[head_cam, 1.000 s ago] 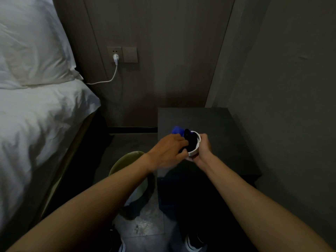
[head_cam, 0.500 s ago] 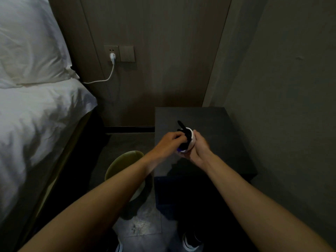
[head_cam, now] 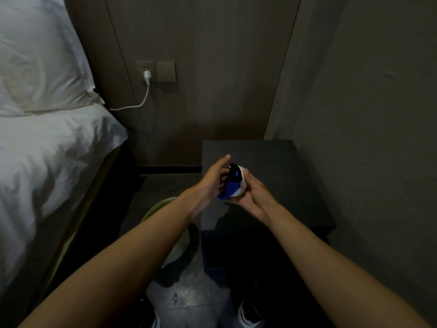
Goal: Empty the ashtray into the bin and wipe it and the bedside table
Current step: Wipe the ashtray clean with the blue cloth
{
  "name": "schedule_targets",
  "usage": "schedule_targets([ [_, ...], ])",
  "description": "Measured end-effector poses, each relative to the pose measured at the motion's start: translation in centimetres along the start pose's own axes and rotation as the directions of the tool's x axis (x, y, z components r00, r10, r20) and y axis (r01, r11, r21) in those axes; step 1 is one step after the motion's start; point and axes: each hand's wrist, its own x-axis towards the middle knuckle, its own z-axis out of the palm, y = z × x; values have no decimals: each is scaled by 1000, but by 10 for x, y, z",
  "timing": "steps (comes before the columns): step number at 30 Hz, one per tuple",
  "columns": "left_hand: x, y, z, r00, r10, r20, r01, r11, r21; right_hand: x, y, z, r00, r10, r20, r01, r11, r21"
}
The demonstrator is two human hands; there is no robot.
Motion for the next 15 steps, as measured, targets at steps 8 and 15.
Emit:
schedule_targets([
  [8, -1, 10, -9, 999, -39, 28, 40, 997, -72, 0, -3, -6, 999, -3, 36, 10, 981, -194],
  [15, -1, 14, -15, 999, -21, -31, 25, 992, 126, -2, 6, 2, 972, -233, 30, 220, 857, -467],
])
